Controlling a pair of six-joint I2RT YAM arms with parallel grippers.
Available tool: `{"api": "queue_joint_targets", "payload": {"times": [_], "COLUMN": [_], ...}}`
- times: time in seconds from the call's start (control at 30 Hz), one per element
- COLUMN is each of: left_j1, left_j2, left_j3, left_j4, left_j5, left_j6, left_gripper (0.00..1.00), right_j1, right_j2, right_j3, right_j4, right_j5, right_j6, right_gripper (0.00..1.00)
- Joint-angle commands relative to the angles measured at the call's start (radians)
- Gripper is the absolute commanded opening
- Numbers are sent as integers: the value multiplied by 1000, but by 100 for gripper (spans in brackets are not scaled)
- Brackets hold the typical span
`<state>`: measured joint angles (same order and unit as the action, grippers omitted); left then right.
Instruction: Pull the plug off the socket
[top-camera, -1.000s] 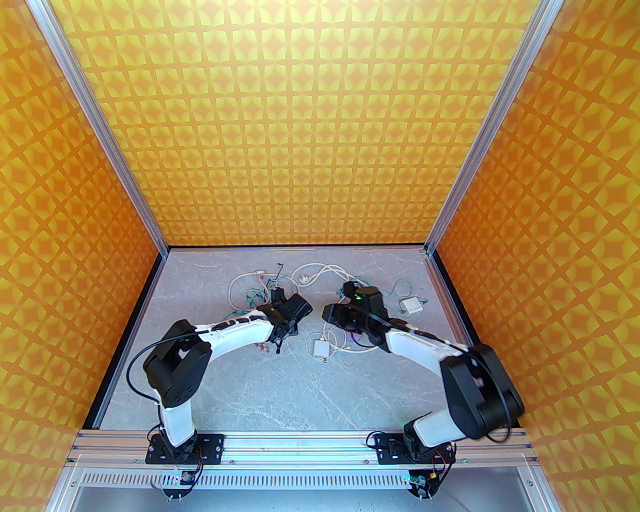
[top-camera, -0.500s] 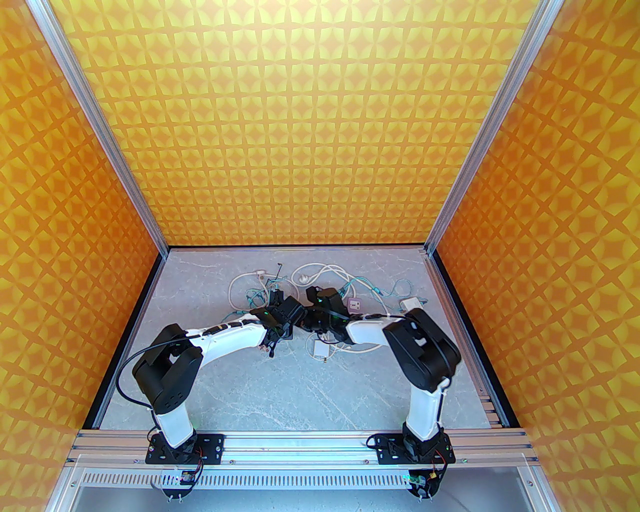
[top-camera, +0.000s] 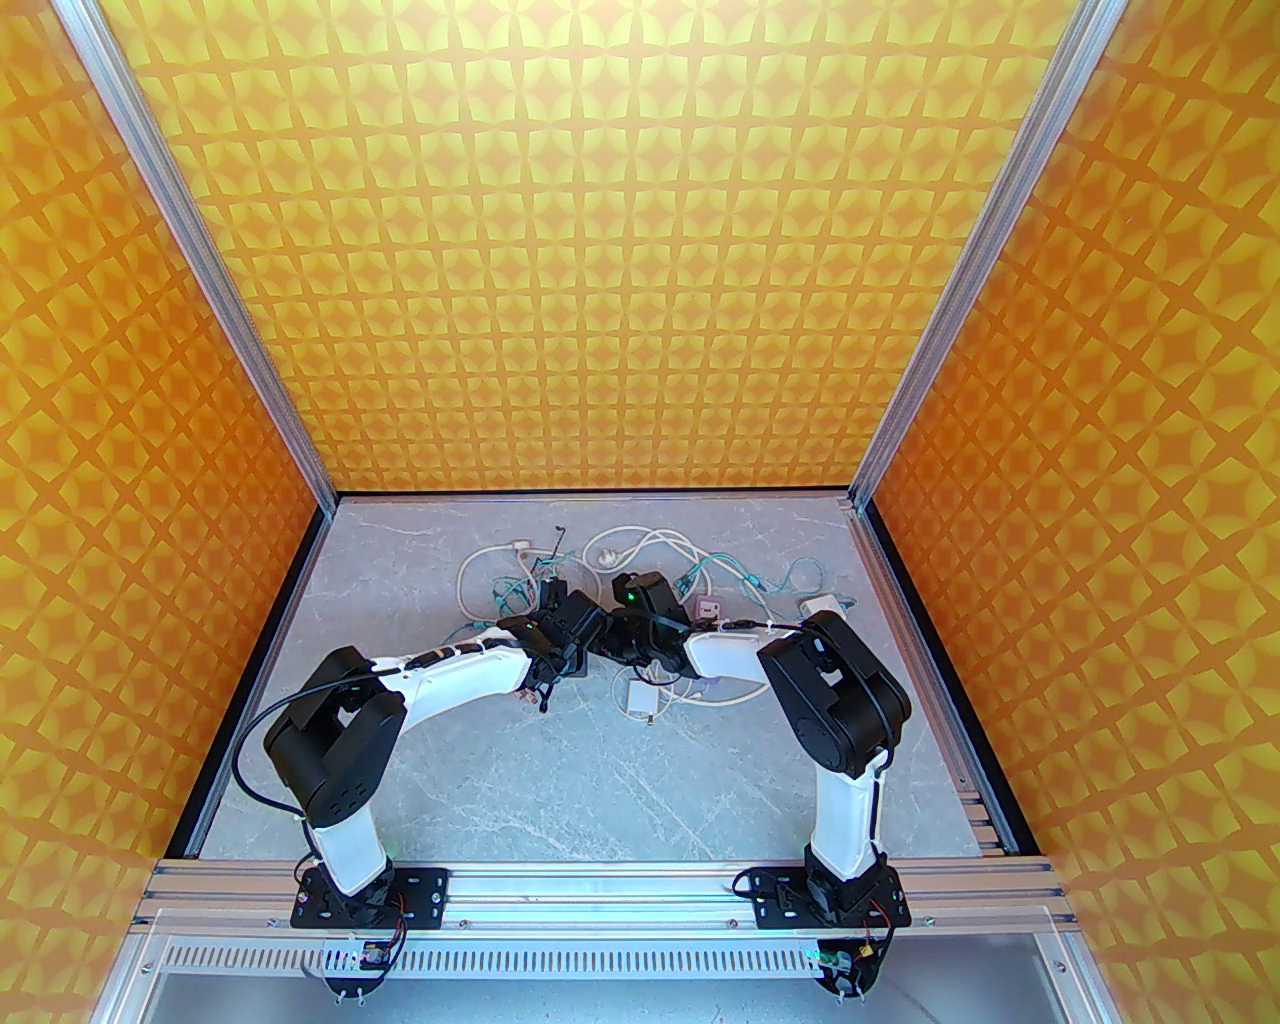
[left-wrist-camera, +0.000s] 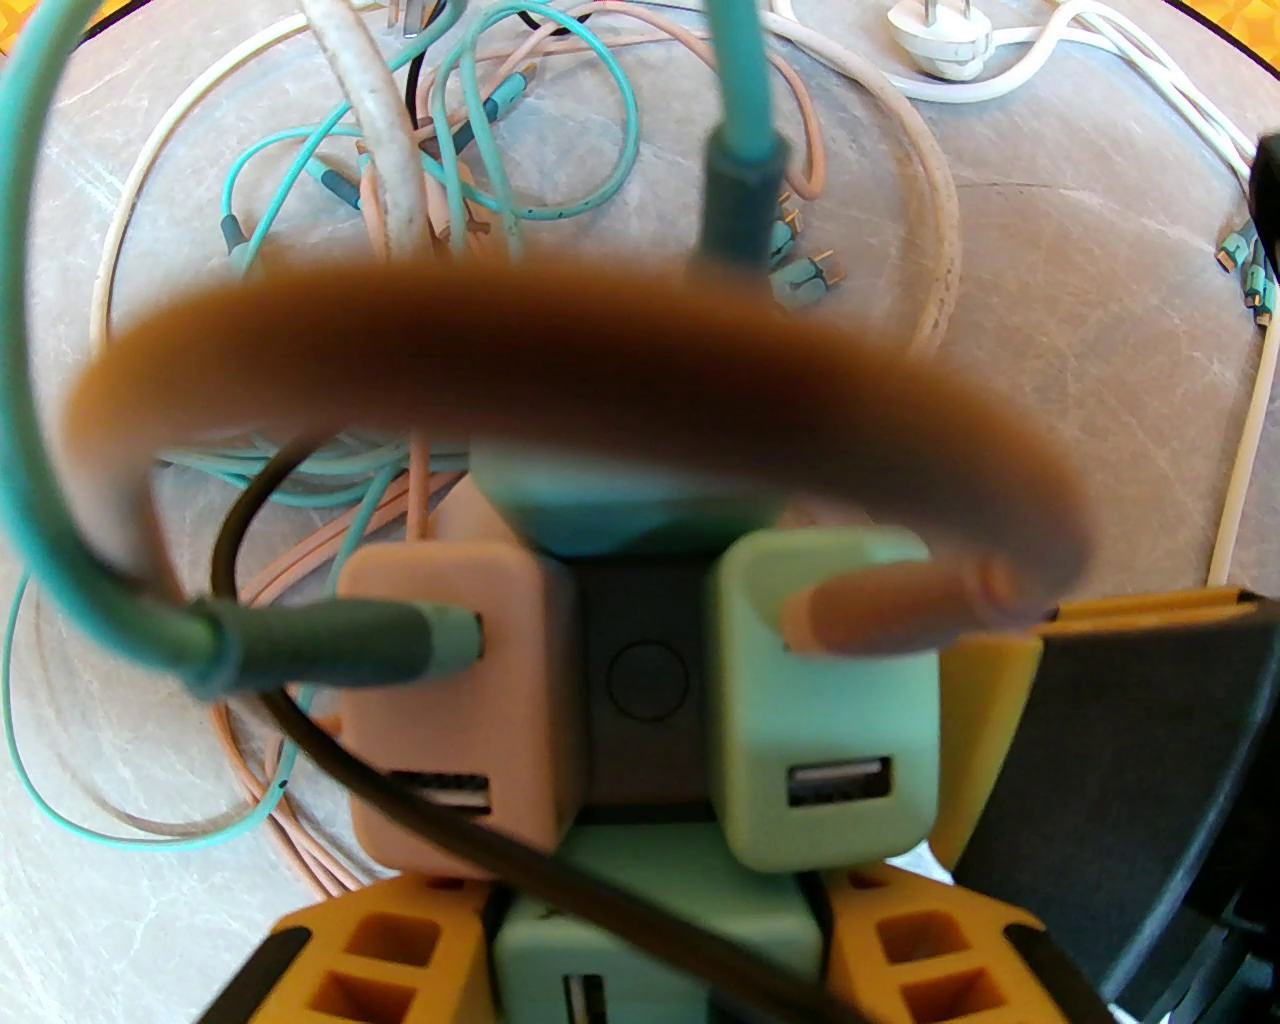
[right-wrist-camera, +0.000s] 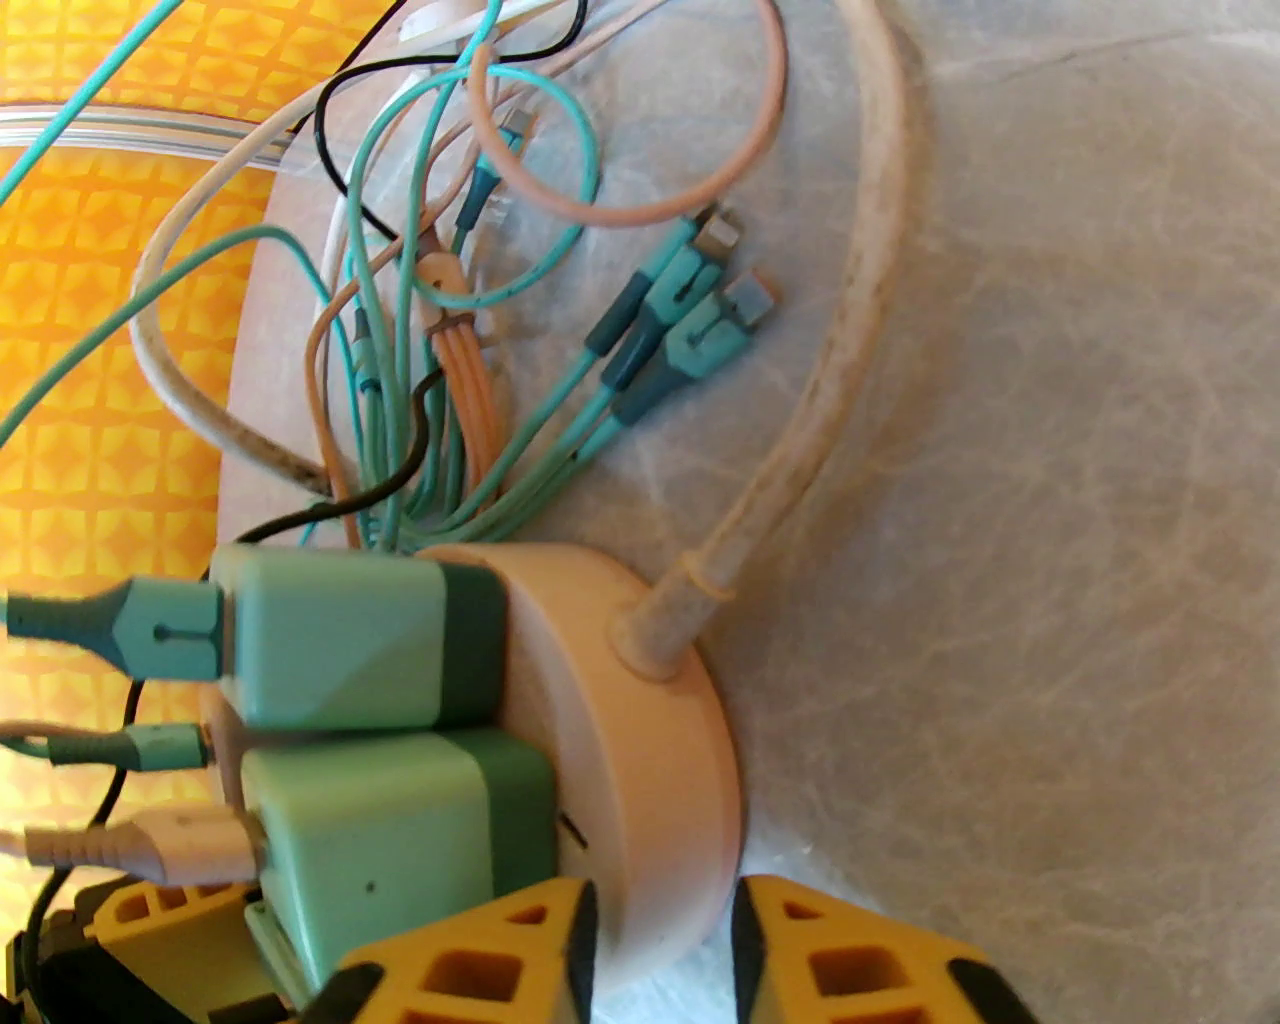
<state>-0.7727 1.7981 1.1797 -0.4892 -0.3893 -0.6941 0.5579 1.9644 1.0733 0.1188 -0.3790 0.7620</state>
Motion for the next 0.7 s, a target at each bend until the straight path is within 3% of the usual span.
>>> {"api": "queue_joint_targets", "payload": {"times": [0.0, 0.23, 0.47, 0.67], "left_j1": [3, 3, 4, 40], "left_j2": [-3, -2, -47, -112], "left_j3": [-11, -4, 10, -2], "left_j4": [40, 49, 37, 43], "left_j5": [29, 53, 62, 139], "left_j6": [13, 9, 8, -33], "left_gripper": [39, 39, 38, 37], "right_j1": [0, 1, 15, 20], "right_j2": [40, 102, 109, 113], "right_j3": [40, 74, 94, 96], "right_j4": [-30, -49, -200, -222], "right_j5": [7, -22, 91, 118], "right_j6": [-14, -7, -89, -102], "right_gripper": [32, 30, 24, 22]}}
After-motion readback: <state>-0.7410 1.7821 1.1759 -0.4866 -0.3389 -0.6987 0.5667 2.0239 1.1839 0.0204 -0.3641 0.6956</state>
